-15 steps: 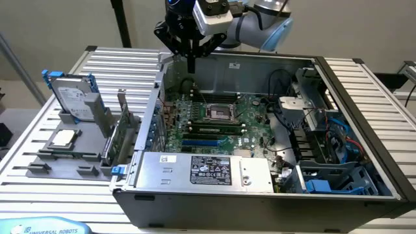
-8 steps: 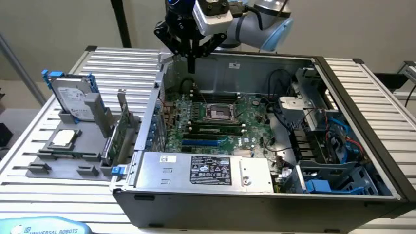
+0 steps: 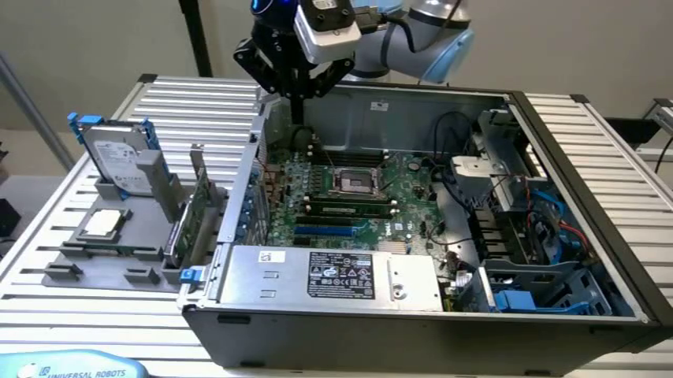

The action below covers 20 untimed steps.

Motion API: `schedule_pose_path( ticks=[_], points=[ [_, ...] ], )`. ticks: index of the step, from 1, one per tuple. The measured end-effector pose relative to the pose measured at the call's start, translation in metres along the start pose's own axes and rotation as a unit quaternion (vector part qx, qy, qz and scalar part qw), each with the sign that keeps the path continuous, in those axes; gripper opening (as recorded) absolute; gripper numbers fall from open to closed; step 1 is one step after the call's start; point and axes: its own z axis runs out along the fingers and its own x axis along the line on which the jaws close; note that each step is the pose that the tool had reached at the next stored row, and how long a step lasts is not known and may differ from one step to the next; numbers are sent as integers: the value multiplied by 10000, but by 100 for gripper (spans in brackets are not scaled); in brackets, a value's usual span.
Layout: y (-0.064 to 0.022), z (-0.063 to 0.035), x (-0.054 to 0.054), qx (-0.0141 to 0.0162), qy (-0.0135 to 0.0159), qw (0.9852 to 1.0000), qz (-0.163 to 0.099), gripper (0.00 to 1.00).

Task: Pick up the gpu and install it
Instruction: 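Reach for the gpu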

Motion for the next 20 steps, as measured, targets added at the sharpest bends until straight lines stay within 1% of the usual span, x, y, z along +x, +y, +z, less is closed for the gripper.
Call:
schedule_pose_path(
  ticks=[4,9,15,20],
  points=[
    [-89,-6,152,1,-1,10000,0,11],
    [-166,-12,377,4,0,10000,0,11],
    [-236,-14,645,8,-1,10000,0,11],
    [-266,8,870,17,-1,10000,0,11]
  ],
)
